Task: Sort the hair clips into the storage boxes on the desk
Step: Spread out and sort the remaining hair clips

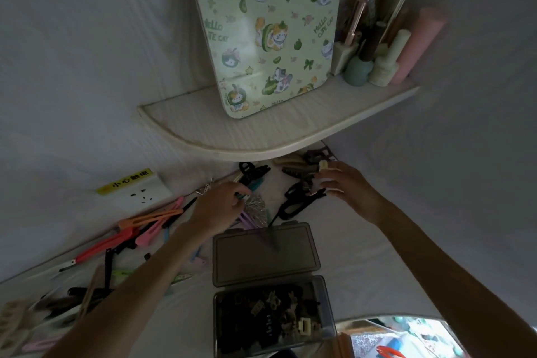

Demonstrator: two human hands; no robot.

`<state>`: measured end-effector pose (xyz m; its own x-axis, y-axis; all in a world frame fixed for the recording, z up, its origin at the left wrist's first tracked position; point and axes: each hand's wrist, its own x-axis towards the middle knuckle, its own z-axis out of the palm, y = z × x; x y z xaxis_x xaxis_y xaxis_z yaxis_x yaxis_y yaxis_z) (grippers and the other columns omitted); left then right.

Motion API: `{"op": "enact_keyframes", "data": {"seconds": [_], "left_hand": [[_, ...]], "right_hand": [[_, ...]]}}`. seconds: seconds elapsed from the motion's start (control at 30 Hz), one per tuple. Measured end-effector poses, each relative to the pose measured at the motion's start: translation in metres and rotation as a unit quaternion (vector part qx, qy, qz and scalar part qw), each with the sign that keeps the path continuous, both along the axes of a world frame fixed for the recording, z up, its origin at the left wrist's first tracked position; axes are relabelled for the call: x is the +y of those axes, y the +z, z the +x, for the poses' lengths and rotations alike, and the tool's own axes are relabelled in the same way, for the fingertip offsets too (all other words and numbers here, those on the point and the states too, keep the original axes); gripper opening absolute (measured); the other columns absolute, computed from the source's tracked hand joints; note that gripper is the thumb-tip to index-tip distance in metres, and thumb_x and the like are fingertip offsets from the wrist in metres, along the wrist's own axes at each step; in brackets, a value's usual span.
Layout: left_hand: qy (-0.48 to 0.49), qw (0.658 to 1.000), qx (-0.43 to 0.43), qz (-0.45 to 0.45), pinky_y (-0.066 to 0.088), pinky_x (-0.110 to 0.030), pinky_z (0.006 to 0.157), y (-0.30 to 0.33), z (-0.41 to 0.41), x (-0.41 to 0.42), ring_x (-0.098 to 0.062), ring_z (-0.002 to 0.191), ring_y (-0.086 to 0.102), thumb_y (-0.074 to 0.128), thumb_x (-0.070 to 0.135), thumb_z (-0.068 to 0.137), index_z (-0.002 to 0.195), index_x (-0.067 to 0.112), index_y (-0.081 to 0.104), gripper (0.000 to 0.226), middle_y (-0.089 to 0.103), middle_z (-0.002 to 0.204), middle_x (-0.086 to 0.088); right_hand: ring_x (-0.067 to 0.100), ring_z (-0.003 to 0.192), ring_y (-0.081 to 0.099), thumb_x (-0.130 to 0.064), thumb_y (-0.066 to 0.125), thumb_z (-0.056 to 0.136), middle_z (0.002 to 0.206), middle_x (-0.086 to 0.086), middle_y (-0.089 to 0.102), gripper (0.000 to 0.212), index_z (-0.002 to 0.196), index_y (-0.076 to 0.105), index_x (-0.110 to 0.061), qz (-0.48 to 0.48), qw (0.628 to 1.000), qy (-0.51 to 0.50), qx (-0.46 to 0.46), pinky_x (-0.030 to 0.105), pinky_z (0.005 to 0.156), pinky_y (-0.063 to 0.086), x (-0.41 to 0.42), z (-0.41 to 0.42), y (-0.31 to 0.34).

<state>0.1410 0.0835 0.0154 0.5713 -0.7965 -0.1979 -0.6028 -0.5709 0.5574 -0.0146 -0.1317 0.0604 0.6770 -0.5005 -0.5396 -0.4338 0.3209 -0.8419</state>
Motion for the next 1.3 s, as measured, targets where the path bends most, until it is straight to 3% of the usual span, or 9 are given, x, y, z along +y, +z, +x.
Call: {"op": "enact_keyframes", "data": {"seconds": [0.1,0.27,0.47,0.63,0.8,0.9,1.0,1.1,1.3], "left_hand": [[-0.018,0.999,0.031,0.022,0.051,-0.030,0.083,0.004,-0.007,0.005,-0.010,0.101,0.063,0.052,0.024,0.093,0.115,0.024,0.062,0.024,0.062,0.121,0.004],[0.027,0.999,0.032,0.016,0.049,-0.029,0.083,0.014,-0.008,0.031,-0.015,0.097,0.064,0.054,0.021,0.092,0.109,0.018,0.065,0.021,0.067,0.109,0.002],[0.029,0.991,0.040,0.124,0.045,-0.030,0.089,0.027,-0.012,0.067,-0.016,0.098,0.060,0.050,0.022,0.092,0.103,0.025,0.065,0.019,0.065,0.117,-0.003],[0.051,0.973,0.098,0.205,0.053,-0.034,0.066,0.036,-0.045,0.094,-0.022,0.076,0.069,0.049,0.023,0.091,0.086,0.006,0.070,0.029,0.073,0.093,-0.012],[0.073,0.937,0.244,0.239,0.050,-0.021,0.052,0.030,-0.089,0.104,-0.014,0.070,0.067,0.051,0.024,0.095,0.118,0.008,0.046,0.028,0.065,0.106,-0.012],[0.077,0.943,0.238,0.218,0.053,-0.021,0.055,0.025,-0.094,0.097,-0.020,0.079,0.069,0.057,0.014,0.090,0.093,0.014,0.047,0.010,0.067,0.094,-0.014],[0.069,0.952,0.206,0.214,0.059,-0.034,0.073,0.025,-0.099,0.085,-0.023,0.084,0.071,0.064,0.010,0.082,0.114,0.004,0.051,0.035,0.070,0.090,-0.013],[0.047,0.963,0.186,0.189,0.056,-0.032,0.074,0.029,-0.109,0.063,-0.021,0.082,0.071,0.067,0.007,0.076,0.124,0.003,0.052,0.050,0.073,0.096,-0.012],[0.003,0.977,0.164,0.134,0.052,-0.030,0.066,0.027,-0.121,0.002,-0.025,0.093,0.066,0.060,0.007,0.080,0.123,0.007,0.054,0.044,0.066,0.109,-0.013]], "right_hand": [[0.009,0.076,0.061,-0.019,0.063,0.087,0.091,0.002,0.065,0.018,0.104,0.057,-0.017,-0.115,0.982,0.138,0.062,0.015,0.067,0.047,0.019,-0.017,0.006],[0.005,0.071,0.056,-0.030,0.074,0.077,0.080,-0.007,0.063,0.020,0.095,0.065,-0.028,-0.288,0.860,0.419,0.032,0.021,0.067,0.047,0.063,-0.040,0.012],[-0.006,0.067,0.046,-0.036,0.071,0.078,0.083,-0.014,0.055,0.031,0.108,0.062,-0.031,-0.380,0.762,0.523,0.031,0.019,0.067,0.040,0.109,-0.051,0.007],[-0.007,0.073,0.043,-0.017,0.065,0.082,0.088,-0.020,0.042,0.041,0.121,0.053,-0.024,-0.449,0.811,0.369,0.068,0.010,0.064,0.032,0.104,-0.078,0.003],[0.029,0.108,0.052,-0.023,0.053,0.091,0.127,0.014,0.041,0.061,0.143,0.021,-0.022,-0.387,0.823,0.362,0.206,0.029,0.085,0.042,0.107,-0.094,-0.004],[0.019,0.101,0.048,-0.014,0.046,0.095,0.134,0.013,0.044,0.053,0.143,0.025,-0.017,-0.300,0.860,0.361,0.199,0.021,0.079,0.037,0.108,-0.098,-0.007],[0.016,0.094,0.049,-0.009,0.047,0.094,0.116,0.003,0.046,0.040,0.132,0.043,-0.018,-0.243,0.910,0.281,0.183,0.025,0.075,0.050,0.097,-0.111,-0.004],[0.019,0.097,0.051,-0.006,0.043,0.094,0.115,0.006,0.045,0.039,0.131,0.045,-0.018,-0.255,0.909,0.252,0.211,0.037,0.090,0.051,0.076,-0.128,-0.003],[0.021,0.093,0.048,-0.003,0.047,0.093,0.114,0.009,0.042,0.044,0.135,0.040,-0.013,-0.265,0.912,0.197,0.245,0.015,0.060,0.042,0.034,-0.147,-0.001]]}}
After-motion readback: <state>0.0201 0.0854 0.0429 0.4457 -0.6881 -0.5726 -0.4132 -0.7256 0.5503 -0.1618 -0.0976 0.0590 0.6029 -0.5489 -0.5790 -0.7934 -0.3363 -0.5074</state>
